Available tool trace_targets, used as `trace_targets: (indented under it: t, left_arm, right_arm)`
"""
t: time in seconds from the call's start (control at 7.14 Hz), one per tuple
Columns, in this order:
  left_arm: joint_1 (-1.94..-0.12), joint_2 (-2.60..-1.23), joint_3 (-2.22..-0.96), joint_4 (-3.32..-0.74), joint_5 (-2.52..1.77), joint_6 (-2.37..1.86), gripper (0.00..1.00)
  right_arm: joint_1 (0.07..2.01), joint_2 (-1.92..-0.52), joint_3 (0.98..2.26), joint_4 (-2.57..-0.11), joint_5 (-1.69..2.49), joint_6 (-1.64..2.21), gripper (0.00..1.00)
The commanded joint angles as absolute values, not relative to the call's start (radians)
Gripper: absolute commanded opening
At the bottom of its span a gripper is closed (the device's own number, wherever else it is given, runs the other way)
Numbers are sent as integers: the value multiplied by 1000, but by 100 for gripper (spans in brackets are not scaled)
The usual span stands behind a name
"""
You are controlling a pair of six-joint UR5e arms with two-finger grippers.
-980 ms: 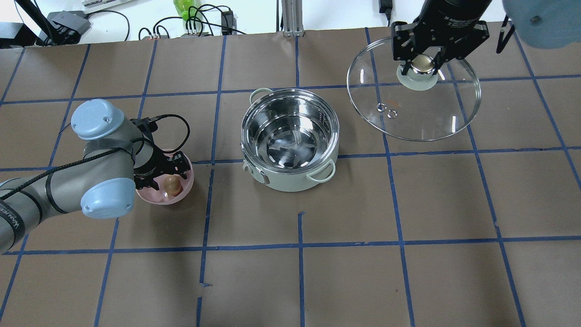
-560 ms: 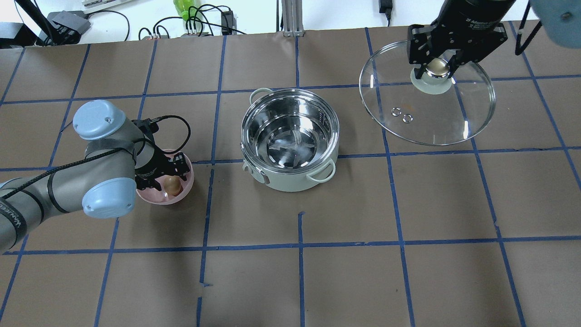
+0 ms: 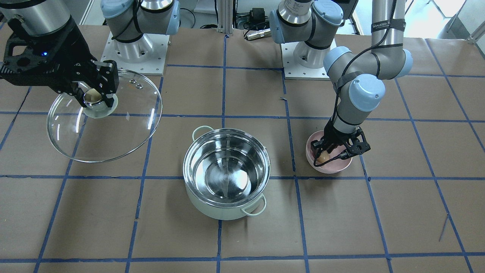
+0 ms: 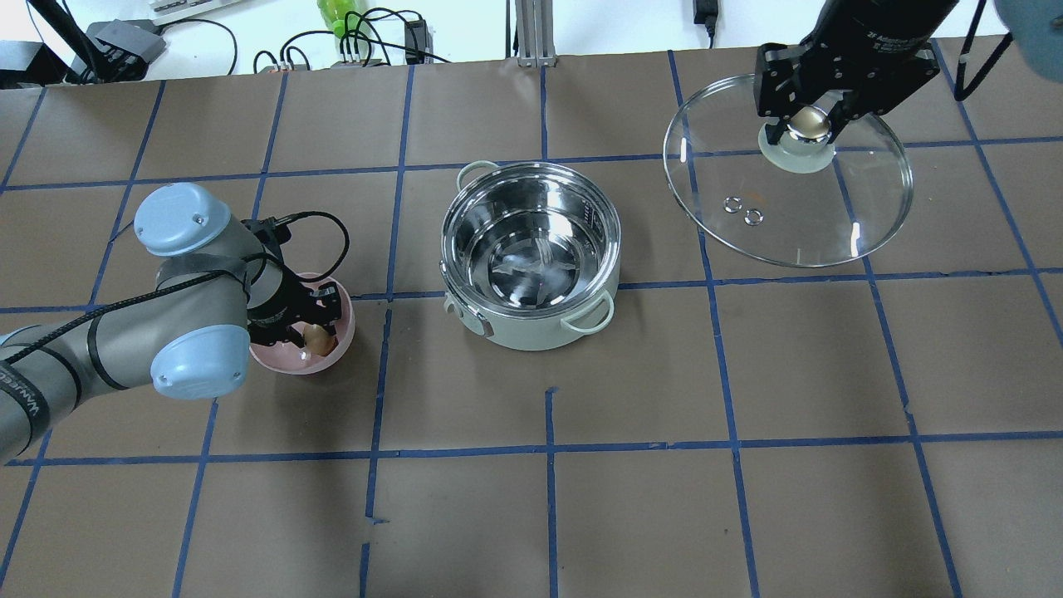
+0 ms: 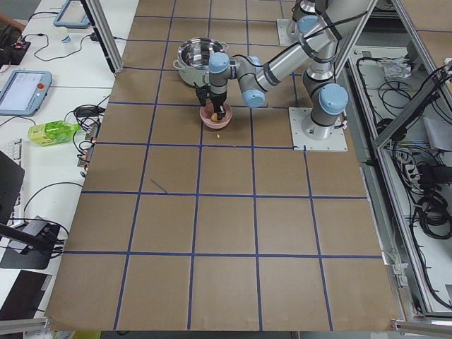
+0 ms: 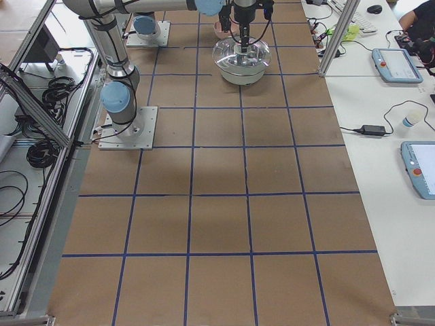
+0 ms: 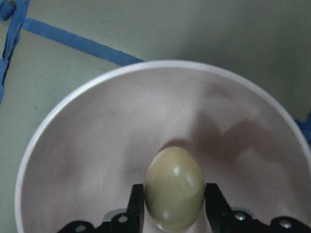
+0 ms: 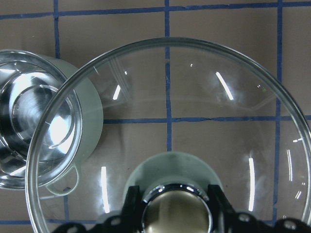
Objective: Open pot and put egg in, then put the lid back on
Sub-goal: 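Close the left gripper on the beige egg and lift it from the bowl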
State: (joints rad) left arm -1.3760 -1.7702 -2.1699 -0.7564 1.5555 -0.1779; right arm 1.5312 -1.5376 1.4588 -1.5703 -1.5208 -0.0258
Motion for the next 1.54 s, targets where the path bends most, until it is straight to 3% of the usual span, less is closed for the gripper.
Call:
trace_targets:
  t: [0.0,0.56,1.12,1.4]
  left_arm:
    - [-1376,-1770,-2169,-756,1555,-178,43]
    - [-1376,-1770,-2164,-756,1557,-175,43]
    - [-1385,-1744,-2094,-785,1566,-173,33]
    - [-1394,-1730,-2076,-813,1559,-173,33]
  right_arm:
    - [1531,-1539,1459,-1569,-1522,-26,5]
    - [1531,-1540,1457,-1563,-1528,-26,5]
    - [1531,-1540,1456,-1563,-1532,-25,5]
    - [1531,-1540,1456,-1563,-1532,-25,4]
